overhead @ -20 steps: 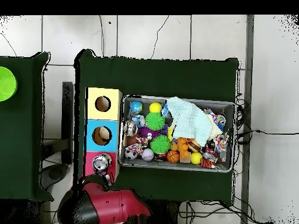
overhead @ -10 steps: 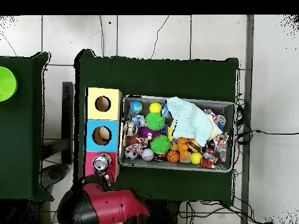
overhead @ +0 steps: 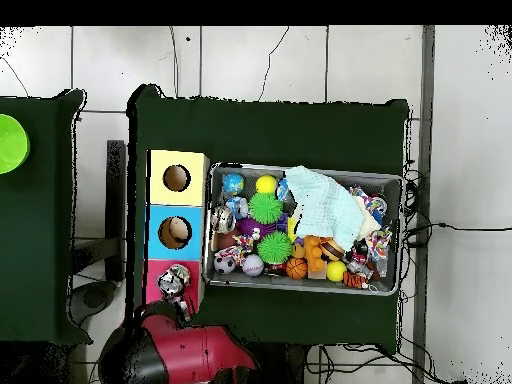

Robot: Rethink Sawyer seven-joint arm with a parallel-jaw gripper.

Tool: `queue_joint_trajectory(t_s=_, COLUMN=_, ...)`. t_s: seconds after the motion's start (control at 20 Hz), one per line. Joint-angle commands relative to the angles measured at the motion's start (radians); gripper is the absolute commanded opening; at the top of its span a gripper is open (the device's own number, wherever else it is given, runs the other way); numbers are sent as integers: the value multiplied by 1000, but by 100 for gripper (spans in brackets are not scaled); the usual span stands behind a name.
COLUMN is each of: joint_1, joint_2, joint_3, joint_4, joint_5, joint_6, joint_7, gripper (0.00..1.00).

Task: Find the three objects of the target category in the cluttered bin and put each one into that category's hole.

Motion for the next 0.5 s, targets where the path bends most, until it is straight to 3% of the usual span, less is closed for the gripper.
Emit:
queue_joint_trajectory(t_s=0.05, joint_1=-15, joint_2=152, joint_3=-77, joint_4=-161, joint_5=-84, joint_6=-222, joint_7=121, gripper=0)
queue_joint_trajectory(t_s=0.35, joint_1=-16, joint_2=147, joint_3=-114, joint_4=-222, joint_5=-172, joint_6=-382, joint_7=93, gripper=0)
queue_joint_trajectory(t_s=0.5, joint_1=-16, joint_2=134, joint_3=-117, joint_4=-227, joint_5=-203, joint_6=-403, joint_7=96, gripper=0)
